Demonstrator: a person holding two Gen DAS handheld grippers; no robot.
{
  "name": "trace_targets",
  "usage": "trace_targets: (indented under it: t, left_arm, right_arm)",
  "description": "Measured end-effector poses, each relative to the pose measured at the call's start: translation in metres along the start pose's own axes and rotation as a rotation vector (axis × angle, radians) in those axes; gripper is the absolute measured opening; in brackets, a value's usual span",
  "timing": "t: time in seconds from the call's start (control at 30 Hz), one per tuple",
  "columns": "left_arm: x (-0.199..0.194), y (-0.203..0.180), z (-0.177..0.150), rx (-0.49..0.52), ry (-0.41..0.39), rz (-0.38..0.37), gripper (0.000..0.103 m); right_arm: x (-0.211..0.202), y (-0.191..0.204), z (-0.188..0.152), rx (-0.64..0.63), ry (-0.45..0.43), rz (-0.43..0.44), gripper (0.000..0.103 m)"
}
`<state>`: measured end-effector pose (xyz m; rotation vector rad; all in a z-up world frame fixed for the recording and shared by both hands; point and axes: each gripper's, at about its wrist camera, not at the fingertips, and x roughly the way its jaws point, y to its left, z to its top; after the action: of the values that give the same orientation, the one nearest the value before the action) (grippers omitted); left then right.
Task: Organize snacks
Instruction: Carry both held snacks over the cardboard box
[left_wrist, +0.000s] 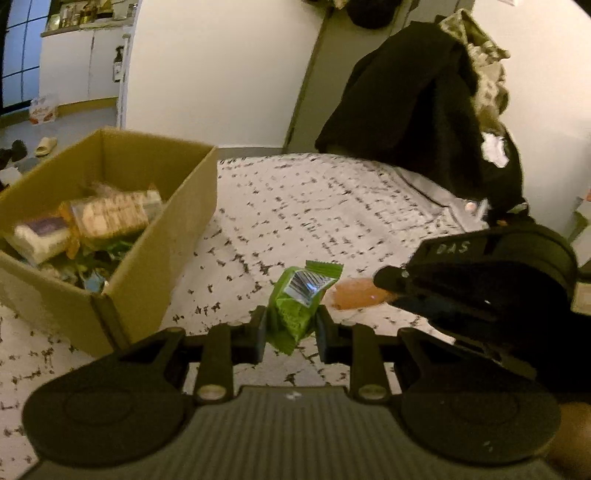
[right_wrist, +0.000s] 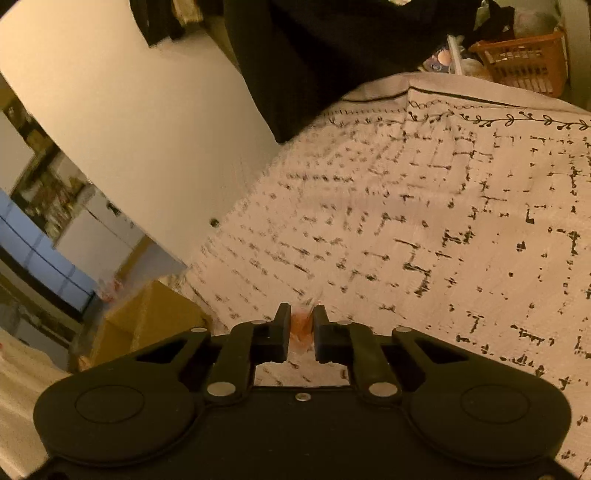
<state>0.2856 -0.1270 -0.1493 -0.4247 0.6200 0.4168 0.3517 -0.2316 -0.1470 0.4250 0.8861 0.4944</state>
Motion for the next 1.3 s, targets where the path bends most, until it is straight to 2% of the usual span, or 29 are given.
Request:
trace_targets:
  t: [0.37,0.53,0.63,0.8,1.3]
  left_arm:
    - [-0.047,0.005,0.036,0.004,-0.049,-0.058,0.025]
    - [-0.057,0.017,0.046,-0.006,-0.06,-0.048,0.025]
    - [-0.061,0.029,0.054,-0.048,-0.032,-0.048,0.025]
    - [-0.074,0.04,0.068,-0.055,-0.064,-0.039,0.025]
    - [-0.096,0.095,0.093,-0.063,-0.127,0.01,0.025]
  right_arm:
    - [-0.029,0.026,0.007,-0.043,-0.107,0.026,0.011]
    - [-0.035,0.038,0.005,-0.075,-0.122,0.013,0.011]
    - [-0.04,0.047,0.004,-0.086,-0.138,0.031,0.011]
    - [-0.049,0.066,0.003,-0.109,-0.157,0.095,0.011]
    - [-0.036,0.129,-0.016,-0.196,-0.172,0.138,0.011]
